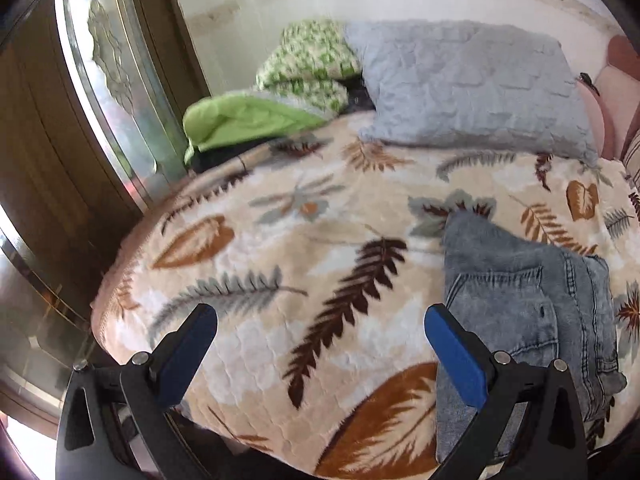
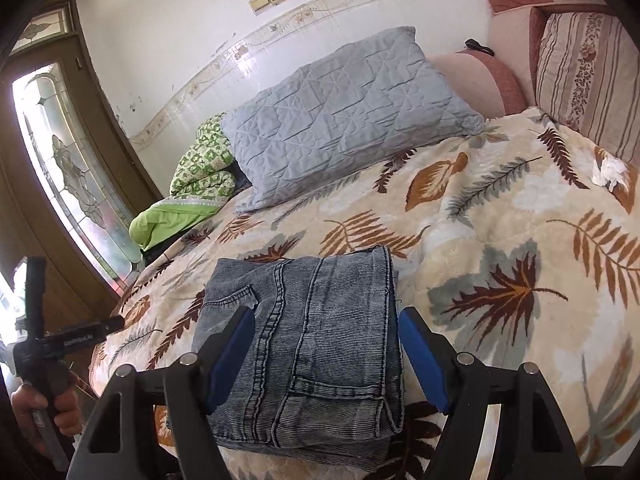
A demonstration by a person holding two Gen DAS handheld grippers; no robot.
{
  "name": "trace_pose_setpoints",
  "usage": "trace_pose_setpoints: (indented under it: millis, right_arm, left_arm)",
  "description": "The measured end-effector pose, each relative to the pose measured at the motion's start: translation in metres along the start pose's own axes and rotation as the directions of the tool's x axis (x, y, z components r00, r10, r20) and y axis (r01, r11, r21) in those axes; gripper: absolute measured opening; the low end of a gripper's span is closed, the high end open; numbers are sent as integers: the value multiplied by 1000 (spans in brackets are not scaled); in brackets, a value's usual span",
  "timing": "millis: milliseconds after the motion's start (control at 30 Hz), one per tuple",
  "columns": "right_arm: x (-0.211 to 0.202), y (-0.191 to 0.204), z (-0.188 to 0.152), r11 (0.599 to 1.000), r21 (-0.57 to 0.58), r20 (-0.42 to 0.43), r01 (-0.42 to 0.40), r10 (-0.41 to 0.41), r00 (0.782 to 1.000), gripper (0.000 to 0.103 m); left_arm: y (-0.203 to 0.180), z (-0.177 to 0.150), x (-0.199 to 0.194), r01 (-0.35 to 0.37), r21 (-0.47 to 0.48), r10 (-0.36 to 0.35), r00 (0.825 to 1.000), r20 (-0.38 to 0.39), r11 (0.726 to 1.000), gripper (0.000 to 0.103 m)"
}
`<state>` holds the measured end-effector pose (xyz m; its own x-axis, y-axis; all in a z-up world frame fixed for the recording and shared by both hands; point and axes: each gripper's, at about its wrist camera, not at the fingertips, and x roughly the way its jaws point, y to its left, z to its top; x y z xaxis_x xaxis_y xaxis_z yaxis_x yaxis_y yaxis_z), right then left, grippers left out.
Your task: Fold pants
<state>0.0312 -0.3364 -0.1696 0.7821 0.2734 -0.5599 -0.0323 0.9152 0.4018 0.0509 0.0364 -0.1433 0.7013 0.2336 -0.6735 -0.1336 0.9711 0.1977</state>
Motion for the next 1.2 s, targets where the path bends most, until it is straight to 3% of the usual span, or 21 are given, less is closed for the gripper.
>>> trace_pose_setpoints:
  millis: [200,367,700,1200]
  right_arm:
    - [2,2,0,1000,-11,-5,-3,3,1000,77]
    - [2,1,1,1000,-5,-6,-8,8,1000,77]
    - [0,-4,1,1000,18,-4,-1,1,1000,77]
    - [7,-6,-1,1000,23,-33,20,-19,999,77]
  left_arm:
    - [2,14,-31,-18,-6,18,991,129,1000,103]
    - [-4,15,-40,4,5,-5,990,143,1000,103]
    - [-36,-2,-26,117,66,-118,993,15,991,103]
    - [-41,-11,-3,144,66,-140,988,-64,987,103]
